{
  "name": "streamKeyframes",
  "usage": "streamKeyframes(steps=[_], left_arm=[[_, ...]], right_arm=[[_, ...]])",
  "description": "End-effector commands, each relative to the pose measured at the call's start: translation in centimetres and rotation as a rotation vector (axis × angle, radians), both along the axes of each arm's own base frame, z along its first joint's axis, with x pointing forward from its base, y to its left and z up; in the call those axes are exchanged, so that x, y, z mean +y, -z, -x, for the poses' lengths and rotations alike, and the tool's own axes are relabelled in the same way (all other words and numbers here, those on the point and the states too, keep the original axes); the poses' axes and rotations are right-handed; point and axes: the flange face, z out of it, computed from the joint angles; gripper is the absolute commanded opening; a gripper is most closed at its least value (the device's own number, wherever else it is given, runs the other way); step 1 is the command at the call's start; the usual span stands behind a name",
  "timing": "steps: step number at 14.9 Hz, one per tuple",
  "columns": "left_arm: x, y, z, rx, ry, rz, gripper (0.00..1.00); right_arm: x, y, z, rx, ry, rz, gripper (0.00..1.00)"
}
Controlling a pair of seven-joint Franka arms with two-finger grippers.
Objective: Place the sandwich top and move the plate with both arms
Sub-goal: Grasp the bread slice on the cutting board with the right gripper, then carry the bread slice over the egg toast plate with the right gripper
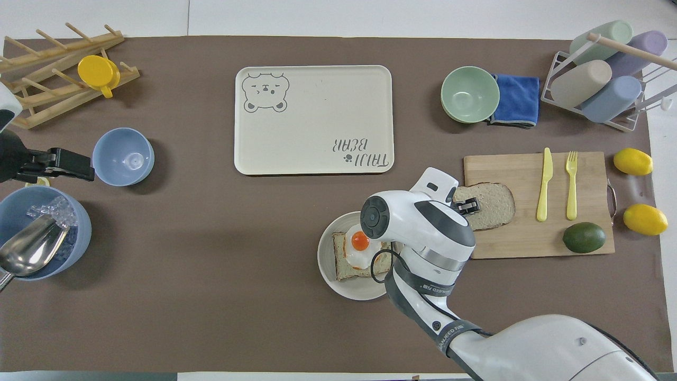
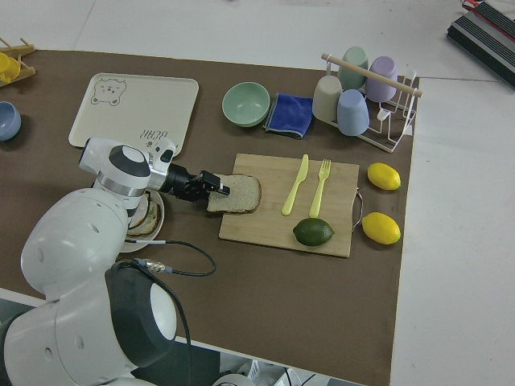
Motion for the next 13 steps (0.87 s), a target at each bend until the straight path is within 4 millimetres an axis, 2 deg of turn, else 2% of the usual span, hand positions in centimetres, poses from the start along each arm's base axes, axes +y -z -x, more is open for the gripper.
streamKeyframes(steps=[1, 3, 6, 7, 8, 10, 11, 13], left_arm=[[0.6, -0.4, 0.2, -0.006, -0.001, -0.014, 1.0], [-0.1, -0.4, 0.3, -0.004, 0.011, -0.014, 1.0], [0.3, -0.4, 0.3, -0.004, 0.003, -0.014, 1.0], [0.5, -0.4, 0.2, -0.004, 0.0, -0.014, 1.0], [0.5, -0.3, 0.3, -0.002, 0.0, -0.012, 1.0], [0.7, -0.4, 0.2, -0.004, -0.003, -0.014, 1.0], [0.5, -0.4, 0.2, -0.004, 0.0, -0.014, 1.0], [0.5, -0.4, 0.2, -0.004, 0.0, -0.014, 1.0]], right_arm=[[-0.9, -0.3, 0.3, 0.009, -0.027, 0.011, 0.0], [-0.6, -1.1, -0.3, 0.013, -0.036, 0.02, 0.0], [0.3, -4.6, -2.1, 0.07, -0.064, 0.072, 0.0], [1.2, -6.3, -1.8, 0.082, -0.08, 0.087, 0.0], [2.1, -8.7, -1.0, 0.085, -0.088, 0.107, 0.0], [4.9, -13.1, 2.4, 0.108, -0.078, 0.079, 0.0], [5.6, -15.0, 3.8, 0.115, -0.06, 0.065, 0.0], [7.0, -17.9, 5.6, 0.137, -0.024, 0.049, 0.0]])
